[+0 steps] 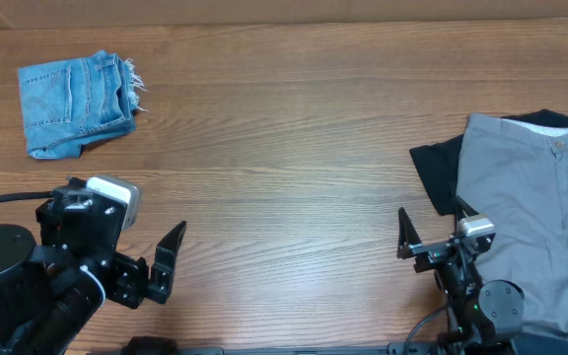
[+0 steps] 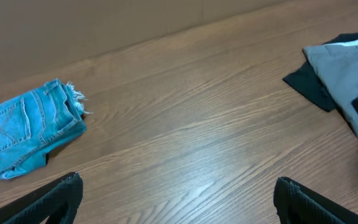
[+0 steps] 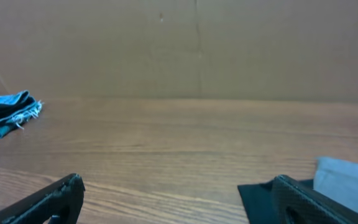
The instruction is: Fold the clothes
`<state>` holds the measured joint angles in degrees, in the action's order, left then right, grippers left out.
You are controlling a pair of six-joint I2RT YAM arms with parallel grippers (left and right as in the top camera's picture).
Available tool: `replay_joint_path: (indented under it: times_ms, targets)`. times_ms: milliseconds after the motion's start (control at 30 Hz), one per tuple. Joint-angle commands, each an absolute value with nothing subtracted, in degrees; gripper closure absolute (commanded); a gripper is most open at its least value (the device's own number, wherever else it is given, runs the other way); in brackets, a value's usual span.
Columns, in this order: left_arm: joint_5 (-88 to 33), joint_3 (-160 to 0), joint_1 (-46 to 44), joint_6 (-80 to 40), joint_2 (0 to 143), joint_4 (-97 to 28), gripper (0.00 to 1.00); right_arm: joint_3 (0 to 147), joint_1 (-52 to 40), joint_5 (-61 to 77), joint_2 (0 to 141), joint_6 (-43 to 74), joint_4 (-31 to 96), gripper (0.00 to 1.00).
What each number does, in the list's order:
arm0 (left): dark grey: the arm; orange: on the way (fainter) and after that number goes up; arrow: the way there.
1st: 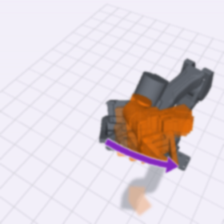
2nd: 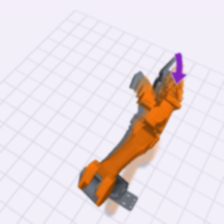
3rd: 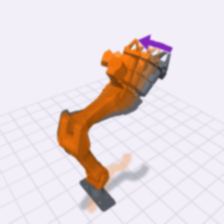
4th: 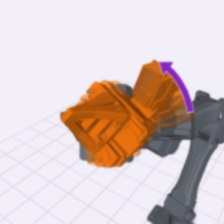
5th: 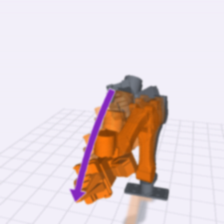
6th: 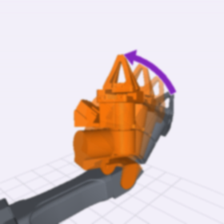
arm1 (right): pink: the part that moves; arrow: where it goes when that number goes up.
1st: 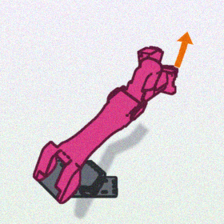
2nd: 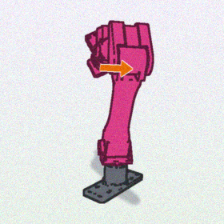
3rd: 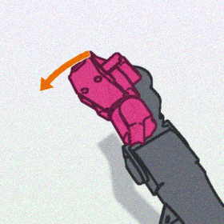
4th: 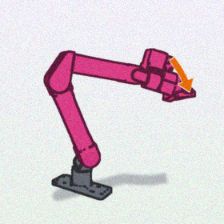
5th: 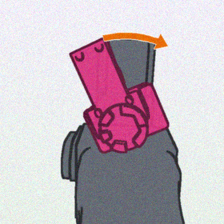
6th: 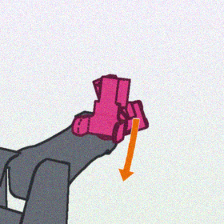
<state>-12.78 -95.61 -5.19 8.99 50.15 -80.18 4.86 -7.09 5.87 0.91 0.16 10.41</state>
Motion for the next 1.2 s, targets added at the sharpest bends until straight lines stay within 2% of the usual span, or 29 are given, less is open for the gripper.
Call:
replay_joint_path:
  times_ms: [0, 1100, 1167]
  targets:
    - [-12.4, -95.8, -5.4, 9.0, 50.2, -80.0, 0.00, 2.6, -6.7, 6.7, 0.2, 0.0, 9.1, 0.00]
    - [-11.5, -94.7, -5.6, 9.5, 50.5, -80.3, 0.00, 2.6, -6.7, 6.7, 0.2, 0.0, 8.9, 0.00]
    - [-8.9, -89.9, -5.6, 12.4, 49.8, -74.1, 0.00, 2.6, -6.7, 6.7, 0.2, 0.0, 8.9, 0.00]
